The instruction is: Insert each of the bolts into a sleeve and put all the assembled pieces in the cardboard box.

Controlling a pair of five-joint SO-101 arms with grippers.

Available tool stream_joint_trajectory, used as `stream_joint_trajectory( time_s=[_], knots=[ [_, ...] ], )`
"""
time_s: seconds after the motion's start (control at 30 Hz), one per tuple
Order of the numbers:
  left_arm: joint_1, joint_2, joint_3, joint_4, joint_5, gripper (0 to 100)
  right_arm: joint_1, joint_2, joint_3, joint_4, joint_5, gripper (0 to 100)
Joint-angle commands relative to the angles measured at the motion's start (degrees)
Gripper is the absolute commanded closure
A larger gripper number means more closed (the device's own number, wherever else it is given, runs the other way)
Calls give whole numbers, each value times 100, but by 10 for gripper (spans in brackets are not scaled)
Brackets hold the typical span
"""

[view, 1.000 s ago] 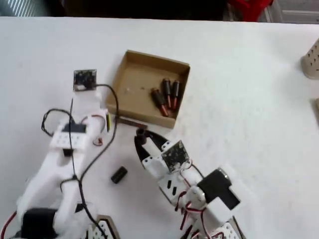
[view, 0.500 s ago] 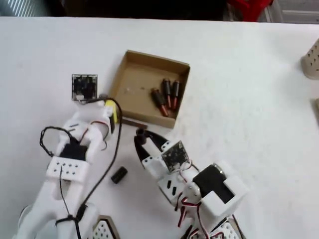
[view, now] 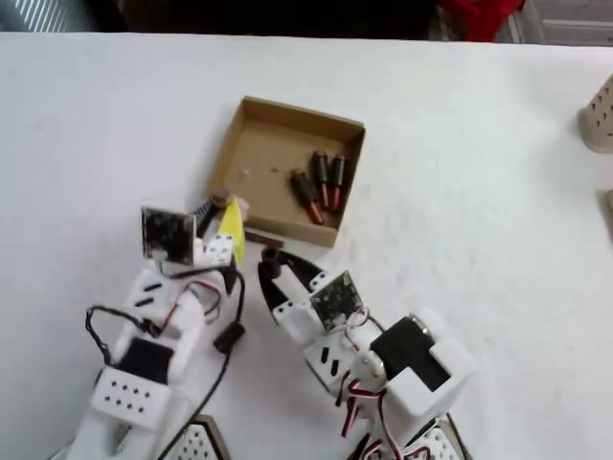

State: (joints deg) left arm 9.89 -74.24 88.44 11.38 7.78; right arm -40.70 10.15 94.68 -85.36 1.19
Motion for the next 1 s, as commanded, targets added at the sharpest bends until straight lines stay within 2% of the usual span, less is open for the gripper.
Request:
stream_joint_trajectory(
  time_s=[0.0, 0.23, 0.53, 0.63, 0.73, 0.87, 0.97],
  knots=[
    [92, -1235, 264, -264, 9, 977, -48, -22, -44, -119, -44, 982],
    [875, -1763, 237, -132, 1468, 976, -57, -22, -167, 145, -44, 982],
    [963, -1578, -193, -9, 1380, 976, -57, -22, -167, 154, -44, 982],
    [796, -673, -712, -448, 1380, 976, -57, -22, -185, 163, -44, 982],
    [523, 857, -1697, -809, 1407, 976, -57, -22, -193, 163, -44, 982],
    [374, 2668, -2848, -923, 1380, 976, -57, -22, -193, 163, -44, 982],
    [409, 3222, -3095, -923, 1327, 977, -40, -22, -193, 163, -44, 982]
  ],
)
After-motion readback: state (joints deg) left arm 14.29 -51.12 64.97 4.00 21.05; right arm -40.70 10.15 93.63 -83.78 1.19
